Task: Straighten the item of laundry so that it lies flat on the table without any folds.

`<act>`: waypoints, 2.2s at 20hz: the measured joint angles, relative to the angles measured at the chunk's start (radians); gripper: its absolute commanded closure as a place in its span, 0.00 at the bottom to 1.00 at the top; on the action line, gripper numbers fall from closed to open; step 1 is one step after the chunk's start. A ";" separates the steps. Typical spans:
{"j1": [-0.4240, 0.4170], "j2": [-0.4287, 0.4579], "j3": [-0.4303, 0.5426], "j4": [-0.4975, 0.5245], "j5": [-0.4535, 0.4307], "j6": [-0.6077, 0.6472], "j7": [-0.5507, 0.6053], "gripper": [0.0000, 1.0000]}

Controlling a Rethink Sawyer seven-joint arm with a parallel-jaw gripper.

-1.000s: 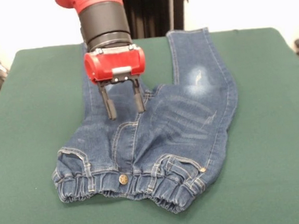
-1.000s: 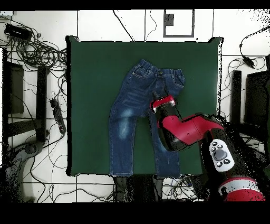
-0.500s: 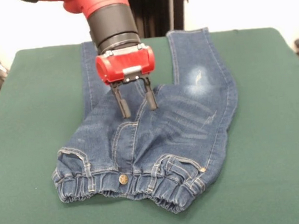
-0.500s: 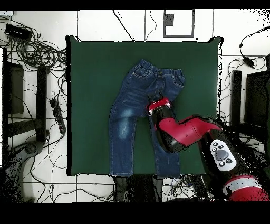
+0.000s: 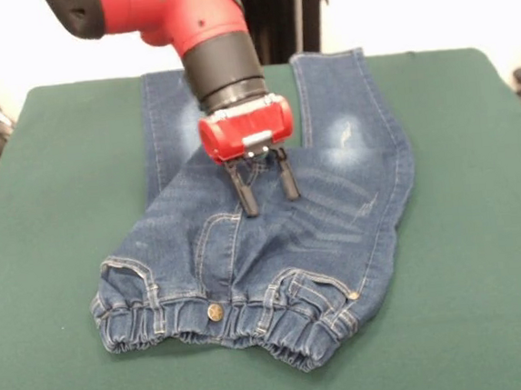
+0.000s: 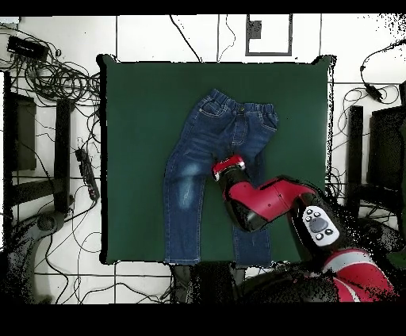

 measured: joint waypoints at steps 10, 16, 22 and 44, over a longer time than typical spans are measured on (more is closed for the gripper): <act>0.003 0.057 0.001 -0.001 0.033 0.042 0.000 0.00; 0.003 0.058 0.001 0.000 0.052 0.049 0.000 0.00; 0.003 0.058 0.001 0.000 0.053 0.049 0.000 0.00; 0.004 0.058 0.001 0.000 0.059 0.050 0.000 0.00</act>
